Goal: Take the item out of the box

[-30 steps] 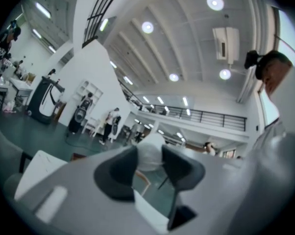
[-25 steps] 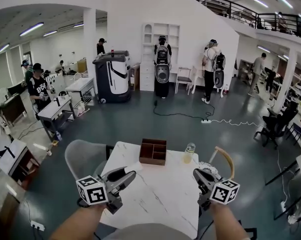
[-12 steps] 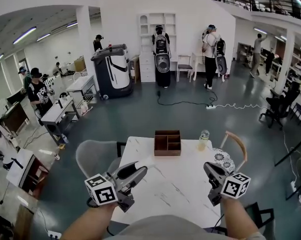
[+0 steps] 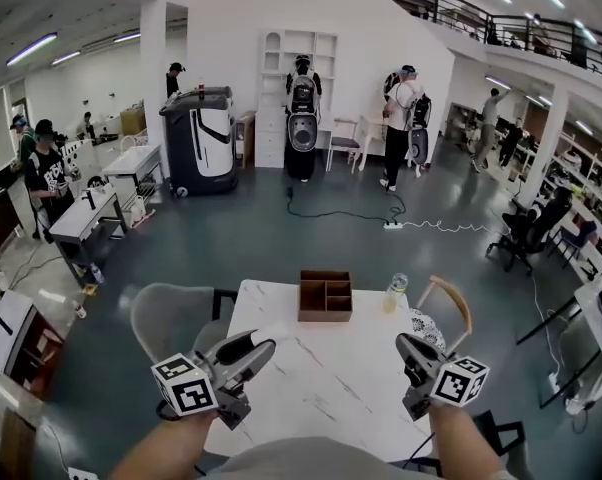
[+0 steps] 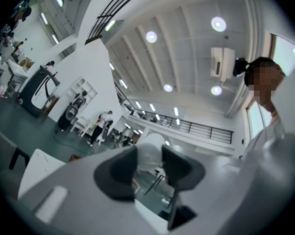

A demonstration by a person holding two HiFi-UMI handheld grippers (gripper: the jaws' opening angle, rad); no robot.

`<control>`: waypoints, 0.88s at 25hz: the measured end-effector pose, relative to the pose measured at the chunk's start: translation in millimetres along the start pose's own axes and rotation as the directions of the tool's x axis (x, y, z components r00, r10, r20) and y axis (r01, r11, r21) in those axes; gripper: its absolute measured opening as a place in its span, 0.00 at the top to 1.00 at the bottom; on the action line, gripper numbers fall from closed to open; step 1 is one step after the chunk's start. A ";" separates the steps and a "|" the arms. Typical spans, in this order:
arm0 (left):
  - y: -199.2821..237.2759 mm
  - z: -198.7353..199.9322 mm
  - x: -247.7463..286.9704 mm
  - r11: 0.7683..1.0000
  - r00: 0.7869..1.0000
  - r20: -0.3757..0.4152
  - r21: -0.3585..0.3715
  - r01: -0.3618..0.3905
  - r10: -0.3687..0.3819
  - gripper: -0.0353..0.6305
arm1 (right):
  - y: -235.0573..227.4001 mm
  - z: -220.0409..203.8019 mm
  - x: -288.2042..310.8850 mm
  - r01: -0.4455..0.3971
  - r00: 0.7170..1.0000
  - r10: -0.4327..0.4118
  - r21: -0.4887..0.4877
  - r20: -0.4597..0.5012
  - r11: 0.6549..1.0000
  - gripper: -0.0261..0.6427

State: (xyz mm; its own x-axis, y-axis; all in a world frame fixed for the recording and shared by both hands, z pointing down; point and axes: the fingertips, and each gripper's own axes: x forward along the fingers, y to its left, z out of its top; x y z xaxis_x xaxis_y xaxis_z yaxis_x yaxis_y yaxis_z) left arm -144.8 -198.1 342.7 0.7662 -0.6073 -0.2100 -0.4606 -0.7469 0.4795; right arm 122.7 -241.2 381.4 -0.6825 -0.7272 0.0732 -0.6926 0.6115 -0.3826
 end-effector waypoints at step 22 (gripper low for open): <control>2.7 -3.6 3.0 0.999 0.999 0.036 0.004 -0.033 0.033 0.70 | -19.4 -2.1 14.1 -0.009 0.998 0.007 -0.034 -0.056 0.999 0.95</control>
State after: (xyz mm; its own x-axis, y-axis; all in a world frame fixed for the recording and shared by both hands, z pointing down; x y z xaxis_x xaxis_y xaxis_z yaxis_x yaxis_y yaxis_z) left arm -142.2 -200.9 346.4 0.7340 -0.6408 -0.2248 -0.4874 -0.7277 0.4826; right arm 126.0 -262.7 391.8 -0.6997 -0.7039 0.1222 -0.6937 0.6285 -0.3519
